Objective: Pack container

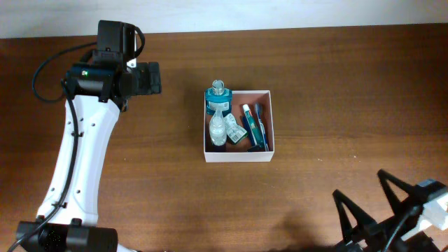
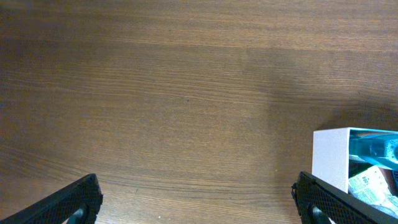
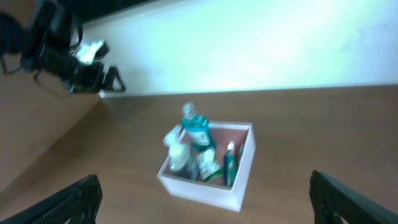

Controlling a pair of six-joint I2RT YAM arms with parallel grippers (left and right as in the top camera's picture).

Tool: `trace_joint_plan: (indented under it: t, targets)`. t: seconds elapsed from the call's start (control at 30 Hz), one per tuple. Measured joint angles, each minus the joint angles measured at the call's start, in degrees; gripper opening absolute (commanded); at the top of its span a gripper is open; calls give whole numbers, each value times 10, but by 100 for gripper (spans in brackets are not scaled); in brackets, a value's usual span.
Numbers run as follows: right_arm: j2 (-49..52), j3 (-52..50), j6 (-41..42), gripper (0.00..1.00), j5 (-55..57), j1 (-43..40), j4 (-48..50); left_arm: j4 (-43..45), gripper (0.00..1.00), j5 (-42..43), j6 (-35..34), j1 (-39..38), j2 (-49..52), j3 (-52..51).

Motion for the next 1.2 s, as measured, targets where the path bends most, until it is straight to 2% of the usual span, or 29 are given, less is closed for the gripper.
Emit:
trace_joint_plan:
  t: [0.27,0.5,0.77,0.83,1.07,1.2]
  targets:
    - [-90,-80,-58,98,6,-93,123,0,99,0,0,0,0,0]
    - [-165,-221,-69,99,6,-131,266,0,99,0,0,0,0,0]
    - [-192,-435,-77,98,6,-149,545,0,100,0,0,0,0,0]
    - [-193,-469,-79,99,6,-154,588,0,99,0,0,0,0,0]
    - [-193,-553,-86,98,-12,-191,649,0,99,0,0,0,0,0]
    - [-193,-597,-116,98,-41,-209,697,0,99,0,0,0,0,0]
